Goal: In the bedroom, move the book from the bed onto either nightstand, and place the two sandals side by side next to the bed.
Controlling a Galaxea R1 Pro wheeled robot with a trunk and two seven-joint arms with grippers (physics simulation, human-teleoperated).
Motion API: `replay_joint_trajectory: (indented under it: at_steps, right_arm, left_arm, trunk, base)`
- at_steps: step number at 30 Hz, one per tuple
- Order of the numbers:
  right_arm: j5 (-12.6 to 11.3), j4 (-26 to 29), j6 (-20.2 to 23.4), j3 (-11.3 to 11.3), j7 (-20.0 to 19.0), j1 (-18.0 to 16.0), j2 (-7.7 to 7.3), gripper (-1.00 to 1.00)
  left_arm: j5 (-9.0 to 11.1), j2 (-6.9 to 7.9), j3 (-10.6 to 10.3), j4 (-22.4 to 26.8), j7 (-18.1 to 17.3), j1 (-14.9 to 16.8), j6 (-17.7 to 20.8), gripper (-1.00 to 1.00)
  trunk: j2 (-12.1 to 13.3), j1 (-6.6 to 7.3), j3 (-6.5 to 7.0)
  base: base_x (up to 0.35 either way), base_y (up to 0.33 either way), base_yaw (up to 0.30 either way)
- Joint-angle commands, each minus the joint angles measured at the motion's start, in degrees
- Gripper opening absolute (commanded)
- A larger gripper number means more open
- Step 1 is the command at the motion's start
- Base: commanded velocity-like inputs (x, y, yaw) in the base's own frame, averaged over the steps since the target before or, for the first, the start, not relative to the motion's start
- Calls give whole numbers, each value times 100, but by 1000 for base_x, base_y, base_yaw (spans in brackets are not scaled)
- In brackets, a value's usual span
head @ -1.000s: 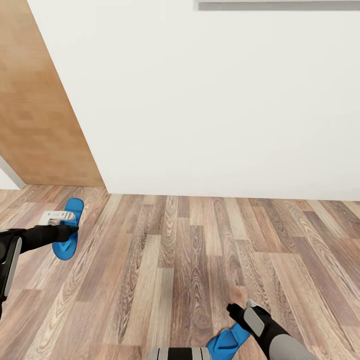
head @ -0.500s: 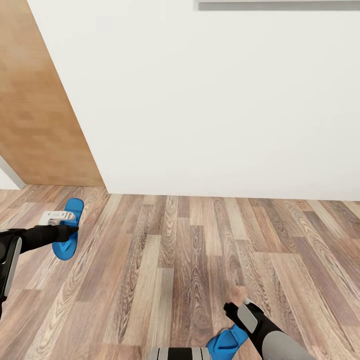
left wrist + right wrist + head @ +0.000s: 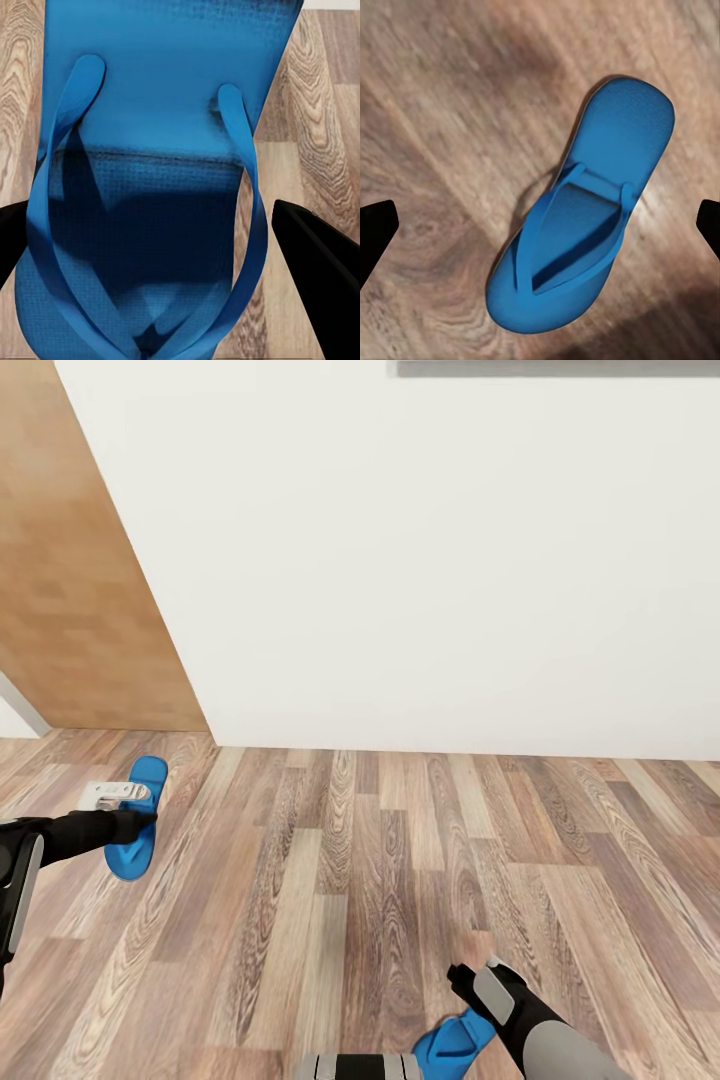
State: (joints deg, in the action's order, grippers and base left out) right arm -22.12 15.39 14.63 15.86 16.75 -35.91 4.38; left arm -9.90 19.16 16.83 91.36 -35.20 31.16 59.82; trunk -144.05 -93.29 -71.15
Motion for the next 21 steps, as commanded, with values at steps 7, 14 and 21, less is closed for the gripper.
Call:
replay_joint_trajectory:
  at_steps: [7,14,21]
  right_arm:
    - [-56,16,22,-6,39,-3,-3,100]
    - [-56,16,28,-4,39,-31,-5,100]
    - [-56,16,34,-1,44,-97,-5,100]
  left_arm:
    - [-56,0,5,5,-66,4,18,-100]
    - [-56,0,5,5,-66,4,18,-100]
    - [-56,0,5,5,-66,4,18,-100]
  trunk:
    - [-10,-14,-138]
    - [-10,-14,-138]
    - [-10,-14,-138]
  base:
    - [0,0,0]
    - [0,0,0]
    - [0,0,0]
